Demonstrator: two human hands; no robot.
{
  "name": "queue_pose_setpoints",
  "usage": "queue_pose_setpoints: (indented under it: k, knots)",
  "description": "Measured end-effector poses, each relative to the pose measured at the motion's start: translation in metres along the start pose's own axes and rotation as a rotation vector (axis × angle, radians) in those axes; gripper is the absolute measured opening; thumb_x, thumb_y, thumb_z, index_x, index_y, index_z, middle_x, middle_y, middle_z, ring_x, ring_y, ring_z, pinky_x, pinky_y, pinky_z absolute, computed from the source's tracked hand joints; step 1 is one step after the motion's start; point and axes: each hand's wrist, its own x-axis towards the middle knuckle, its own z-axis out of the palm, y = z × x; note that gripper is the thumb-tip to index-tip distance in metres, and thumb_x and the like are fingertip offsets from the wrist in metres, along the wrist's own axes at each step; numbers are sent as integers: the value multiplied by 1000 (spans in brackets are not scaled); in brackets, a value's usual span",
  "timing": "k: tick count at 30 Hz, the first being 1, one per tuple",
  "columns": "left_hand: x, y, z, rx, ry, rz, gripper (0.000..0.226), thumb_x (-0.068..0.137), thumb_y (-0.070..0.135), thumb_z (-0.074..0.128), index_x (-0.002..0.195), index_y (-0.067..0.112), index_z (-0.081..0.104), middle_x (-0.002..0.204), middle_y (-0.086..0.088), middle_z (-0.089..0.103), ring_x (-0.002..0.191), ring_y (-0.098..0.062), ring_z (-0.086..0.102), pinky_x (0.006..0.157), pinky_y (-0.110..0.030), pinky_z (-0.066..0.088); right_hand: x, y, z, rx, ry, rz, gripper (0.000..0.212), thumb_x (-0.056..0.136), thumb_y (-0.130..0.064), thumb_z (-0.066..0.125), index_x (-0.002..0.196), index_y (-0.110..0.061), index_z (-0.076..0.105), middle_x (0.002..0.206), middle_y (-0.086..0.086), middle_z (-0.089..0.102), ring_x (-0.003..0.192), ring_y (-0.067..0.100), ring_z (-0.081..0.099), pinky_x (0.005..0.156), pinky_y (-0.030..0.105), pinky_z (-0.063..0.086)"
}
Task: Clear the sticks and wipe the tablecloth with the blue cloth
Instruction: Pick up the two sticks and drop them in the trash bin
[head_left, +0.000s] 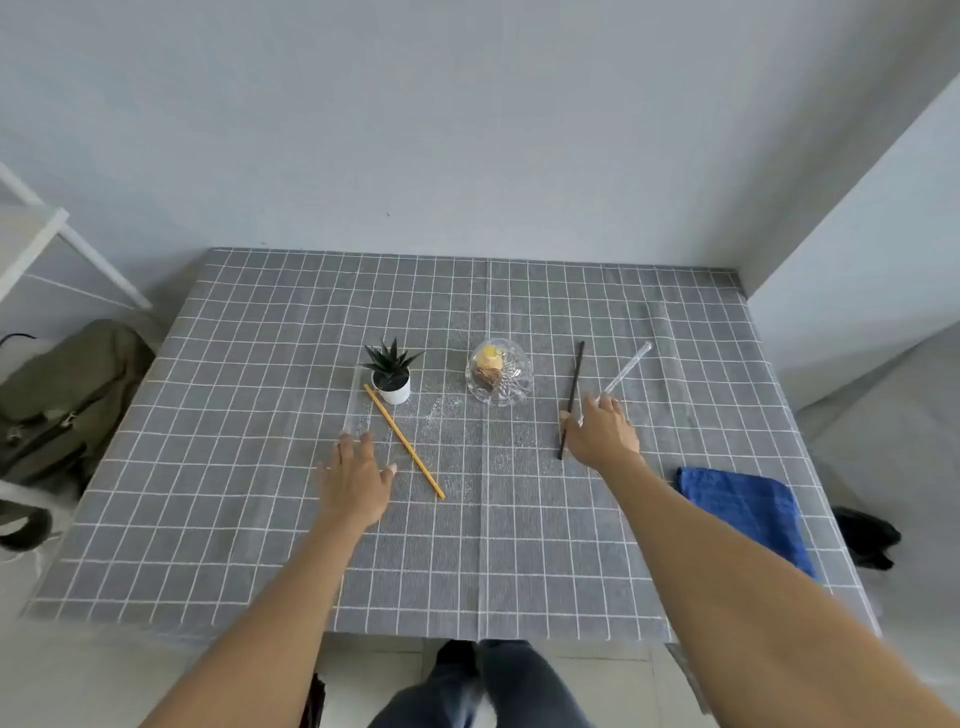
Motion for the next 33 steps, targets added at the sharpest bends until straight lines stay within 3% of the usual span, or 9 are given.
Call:
queue_pose_setpoints:
  k: [9, 12, 18, 21, 25, 29, 33]
  knots:
    - [23, -2, 16, 6, 84, -87, 62, 98, 35, 41, 148, 6, 17, 150, -27, 23, 142, -41, 17, 116, -51, 19, 56, 12, -4, 38, 73, 89, 58, 99, -34, 38, 149, -8, 20, 155, 16, 19, 143, 31, 18, 112, 48, 28]
    - [19, 2, 21, -41, 79, -153, 60, 99, 29, 38, 148, 3, 14, 152, -30, 16, 142, -43, 12, 116, -52, 18, 66, 13, 2, 66, 70, 117, 50, 98, -28, 41, 138, 1, 36, 141, 27, 35, 131, 38, 35, 105, 50, 38]
    - [18, 16, 26, -58, 156, -123, 55, 96, 5, 44, 146, -4, 22, 152, -27, 23, 143, -37, 20, 116, -45, 24, 64, 3, 11, 92, 183, 128, 34, 89, 4, 51, 123, 7, 53, 128, 19, 50, 115, 33, 51, 93, 42, 49]
    - [19, 22, 26, -65, 221, -145, 50, 90, -6, 50, 138, -8, 37, 141, -26, 41, 132, -36, 41, 106, -41, 40, 58, -2, 8, 114, 212, 148, 20, 87, 10, 48, 98, 6, 64, 105, 19, 61, 93, 33, 60, 76, 37, 50]
    - [20, 23, 21, -108, 281, -154, 29, 87, -11, 52, 115, -9, 58, 114, -23, 61, 101, -35, 60, 81, -40, 55, 57, -2, 10, 140, 257, 135, 22, 83, 16, 47, 84, 5, 65, 90, 19, 65, 79, 31, 61, 66, 34, 51]
    - [19, 30, 14, -269, 354, -178, 18, 93, -1, 50, 102, -8, 63, 103, -21, 62, 90, -34, 61, 76, -38, 51, 57, 0, 15, 232, 295, 129, 22, 85, 13, 47, 75, 5, 64, 88, 18, 65, 68, 25, 55, 61, 30, 47]
    - [19, 46, 11, -418, 382, -236, 35, 92, 26, 59, 108, -5, 61, 110, -20, 57, 98, -33, 58, 83, -39, 48, 55, -7, 21, 293, 321, 69, 25, 95, -10, 51, 82, 4, 68, 88, 16, 65, 64, 21, 51, 58, 26, 40]
